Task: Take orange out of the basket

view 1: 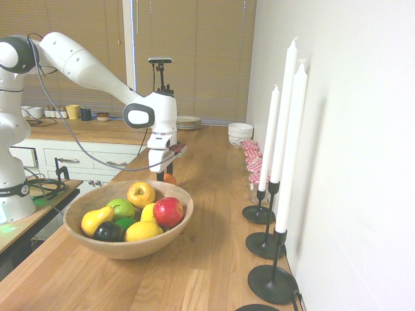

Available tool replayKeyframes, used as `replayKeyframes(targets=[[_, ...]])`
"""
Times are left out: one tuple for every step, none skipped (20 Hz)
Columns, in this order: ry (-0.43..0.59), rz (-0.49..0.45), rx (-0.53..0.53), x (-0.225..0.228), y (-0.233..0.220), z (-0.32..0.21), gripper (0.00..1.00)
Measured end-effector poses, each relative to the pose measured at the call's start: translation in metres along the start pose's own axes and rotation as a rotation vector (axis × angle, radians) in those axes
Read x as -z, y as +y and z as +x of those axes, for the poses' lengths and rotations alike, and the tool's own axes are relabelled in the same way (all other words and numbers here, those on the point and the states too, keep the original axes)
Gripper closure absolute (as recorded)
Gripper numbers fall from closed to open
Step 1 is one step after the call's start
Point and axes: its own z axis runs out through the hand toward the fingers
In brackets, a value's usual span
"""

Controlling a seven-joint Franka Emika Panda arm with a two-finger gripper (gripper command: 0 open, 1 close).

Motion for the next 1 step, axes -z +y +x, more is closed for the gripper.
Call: replayKeyframes(targets=[[0.001,0.000,-0.001,0.0004,0.0003,0.0003,0.00]])
